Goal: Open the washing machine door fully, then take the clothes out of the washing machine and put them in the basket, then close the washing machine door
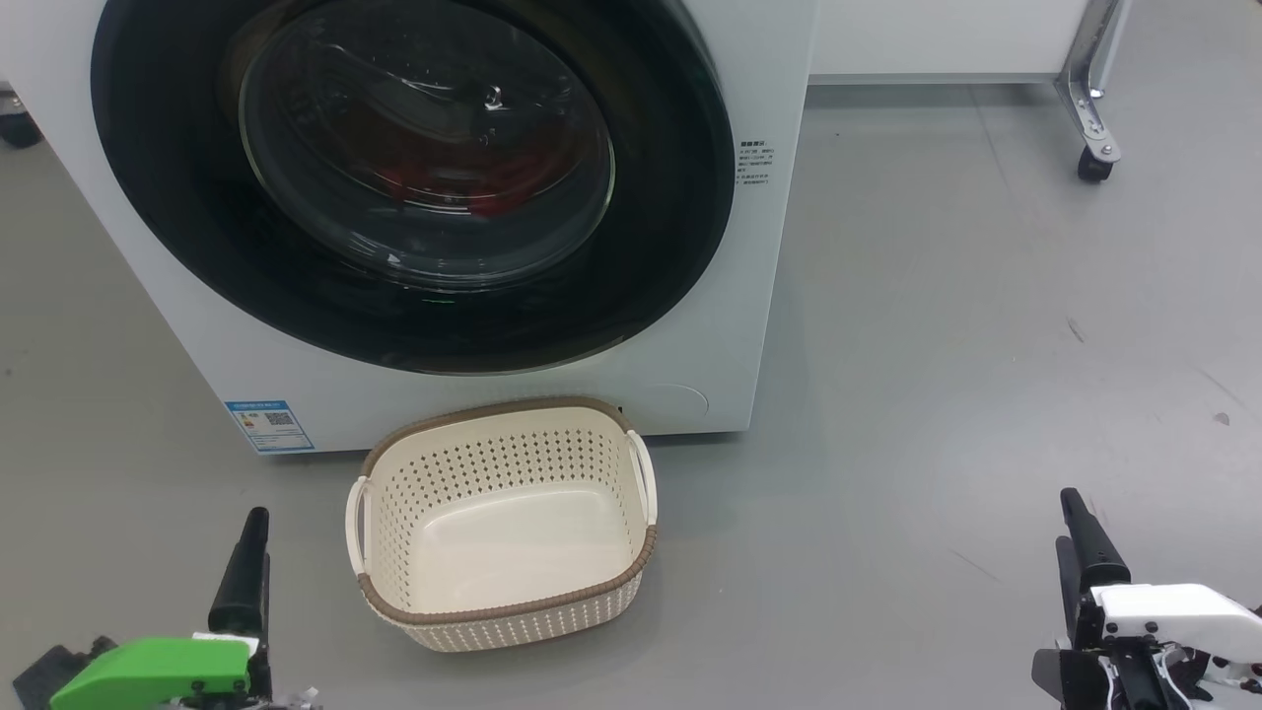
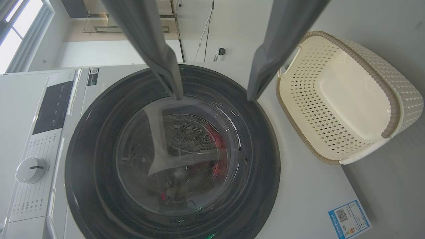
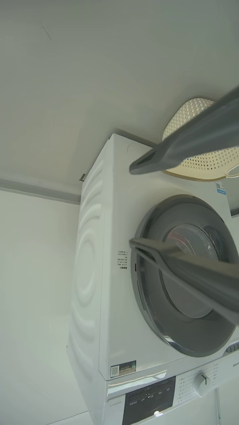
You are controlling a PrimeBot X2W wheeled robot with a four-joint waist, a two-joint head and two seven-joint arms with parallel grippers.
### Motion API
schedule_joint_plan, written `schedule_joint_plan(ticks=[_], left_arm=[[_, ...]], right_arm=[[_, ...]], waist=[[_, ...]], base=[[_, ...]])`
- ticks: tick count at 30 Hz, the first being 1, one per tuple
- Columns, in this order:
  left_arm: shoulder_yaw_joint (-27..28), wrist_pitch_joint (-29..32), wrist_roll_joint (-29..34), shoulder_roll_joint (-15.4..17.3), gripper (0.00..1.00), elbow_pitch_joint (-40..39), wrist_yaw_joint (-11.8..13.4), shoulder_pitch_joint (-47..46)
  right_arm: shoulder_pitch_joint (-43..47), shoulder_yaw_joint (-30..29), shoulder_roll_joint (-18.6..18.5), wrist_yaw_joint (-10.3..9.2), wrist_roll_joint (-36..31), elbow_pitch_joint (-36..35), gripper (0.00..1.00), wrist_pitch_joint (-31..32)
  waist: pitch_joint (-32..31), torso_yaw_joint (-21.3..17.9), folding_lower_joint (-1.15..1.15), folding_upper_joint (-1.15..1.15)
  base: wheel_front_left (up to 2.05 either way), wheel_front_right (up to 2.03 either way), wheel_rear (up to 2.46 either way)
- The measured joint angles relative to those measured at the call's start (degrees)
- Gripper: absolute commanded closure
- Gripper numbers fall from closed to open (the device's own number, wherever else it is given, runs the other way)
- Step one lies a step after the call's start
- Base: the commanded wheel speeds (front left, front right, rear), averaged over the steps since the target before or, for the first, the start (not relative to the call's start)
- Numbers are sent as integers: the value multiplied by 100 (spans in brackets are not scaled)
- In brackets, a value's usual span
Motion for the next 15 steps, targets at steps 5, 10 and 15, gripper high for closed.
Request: schedule_joint_plan(ticks=[5, 10, 15], left_arm=[[-165, -157, 370, 154, 0, -118, -1, -41], [-368, -281, 857, 311, 0, -159, -1, -56], [-542, -413, 1345, 414, 0, -207, -1, -103]], right_arm=[[-36, 138, -100, 0, -365, 7, 0, -122], [-117, 297, -213, 0, -813, 32, 0, -240], [-155, 470, -310, -1, -1328, 62, 0, -330]], waist=[[5, 4, 0, 0], [7, 7, 0, 0], [6, 9, 0, 0]], base=[[0, 0, 0], [0, 0, 0], [0, 0, 0]])
